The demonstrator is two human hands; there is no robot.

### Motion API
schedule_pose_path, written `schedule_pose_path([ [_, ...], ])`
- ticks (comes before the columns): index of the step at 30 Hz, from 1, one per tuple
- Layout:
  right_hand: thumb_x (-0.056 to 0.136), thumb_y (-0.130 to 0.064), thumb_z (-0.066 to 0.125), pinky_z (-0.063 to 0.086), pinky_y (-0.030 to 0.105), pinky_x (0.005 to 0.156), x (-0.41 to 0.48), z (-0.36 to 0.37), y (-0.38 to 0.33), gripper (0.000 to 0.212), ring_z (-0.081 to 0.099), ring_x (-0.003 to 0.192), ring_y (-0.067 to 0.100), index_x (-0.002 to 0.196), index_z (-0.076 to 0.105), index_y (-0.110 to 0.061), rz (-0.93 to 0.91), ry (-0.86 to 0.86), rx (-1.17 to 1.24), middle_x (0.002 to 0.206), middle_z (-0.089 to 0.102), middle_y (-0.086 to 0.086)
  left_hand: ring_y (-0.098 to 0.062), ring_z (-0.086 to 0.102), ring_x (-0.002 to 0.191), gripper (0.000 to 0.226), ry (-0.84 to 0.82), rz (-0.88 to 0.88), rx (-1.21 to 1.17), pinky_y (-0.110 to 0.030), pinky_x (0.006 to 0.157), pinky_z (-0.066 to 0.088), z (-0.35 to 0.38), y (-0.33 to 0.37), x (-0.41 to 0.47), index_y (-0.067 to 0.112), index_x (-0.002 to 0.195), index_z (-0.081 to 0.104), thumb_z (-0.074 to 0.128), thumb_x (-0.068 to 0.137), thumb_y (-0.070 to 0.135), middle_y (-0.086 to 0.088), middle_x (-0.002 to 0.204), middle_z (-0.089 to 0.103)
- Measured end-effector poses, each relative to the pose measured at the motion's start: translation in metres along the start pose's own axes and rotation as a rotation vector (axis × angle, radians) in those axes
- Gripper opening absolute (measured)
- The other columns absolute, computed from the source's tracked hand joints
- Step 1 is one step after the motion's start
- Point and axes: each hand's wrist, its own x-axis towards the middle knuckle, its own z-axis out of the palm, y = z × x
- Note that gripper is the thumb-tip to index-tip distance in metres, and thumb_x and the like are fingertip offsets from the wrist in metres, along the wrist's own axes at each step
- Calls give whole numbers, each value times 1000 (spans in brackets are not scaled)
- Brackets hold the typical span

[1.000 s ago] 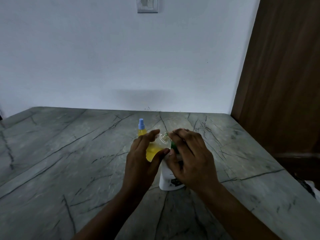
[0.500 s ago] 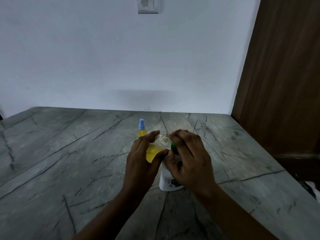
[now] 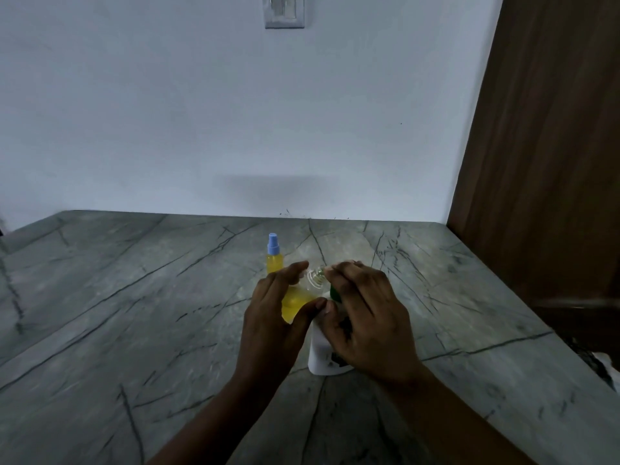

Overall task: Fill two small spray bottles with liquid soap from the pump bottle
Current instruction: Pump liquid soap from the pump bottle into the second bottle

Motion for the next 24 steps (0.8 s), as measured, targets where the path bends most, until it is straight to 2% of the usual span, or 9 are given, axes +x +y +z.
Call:
schedule_pose_path([
  [3, 89, -23, 50, 39, 27, 98, 5, -3, 4, 35, 50, 110, 22, 118, 50, -3, -31, -13, -24, 117, 49, 9, 3, 53, 93, 48, 12, -6, -8, -7, 75, 40, -1, 4, 2, 33, 119, 48, 65, 74, 34, 14, 106, 54],
  [6, 96, -24, 42, 42, 31, 98, 8, -5, 6, 34, 51, 111, 23, 118, 55, -1, -64, 5, -32, 116, 56, 13, -7, 55, 91, 48, 26, 6, -4, -13, 73, 40, 0, 6, 4, 29, 118, 50, 69, 74, 30, 10, 106, 55],
  [9, 97, -24, 39, 45, 32, 95, 12, -8, 6, 41, 52, 108, 23, 110, 66, 4, -77, 11, -39, 106, 67, 18, -7, 54, 91, 48, 28, 4, 8, -13, 73, 39, 0, 6, 5, 28, 119, 49, 68, 75, 36, 10, 106, 54],
  [17, 98, -23, 36, 43, 26, 93, 18, -13, 6, 43, 53, 103, 22, 105, 68, 5, -80, -14, -39, 101, 67, 17, -15, 57, 94, 50, 17, -1, -15, -20, 75, 45, -1, 9, 5, 25, 120, 50, 59, 72, 40, 6, 108, 56],
  [24, 89, -21, 50, 43, 22, 85, 15, -5, 0, 33, 53, 97, 20, 99, 68, 4, -4, 17, -19, 96, 67, 16, -12, 56, 93, 50, -3, -16, -17, -17, 74, 43, -1, 6, 3, 29, 119, 47, 55, 72, 45, 8, 108, 54],
])
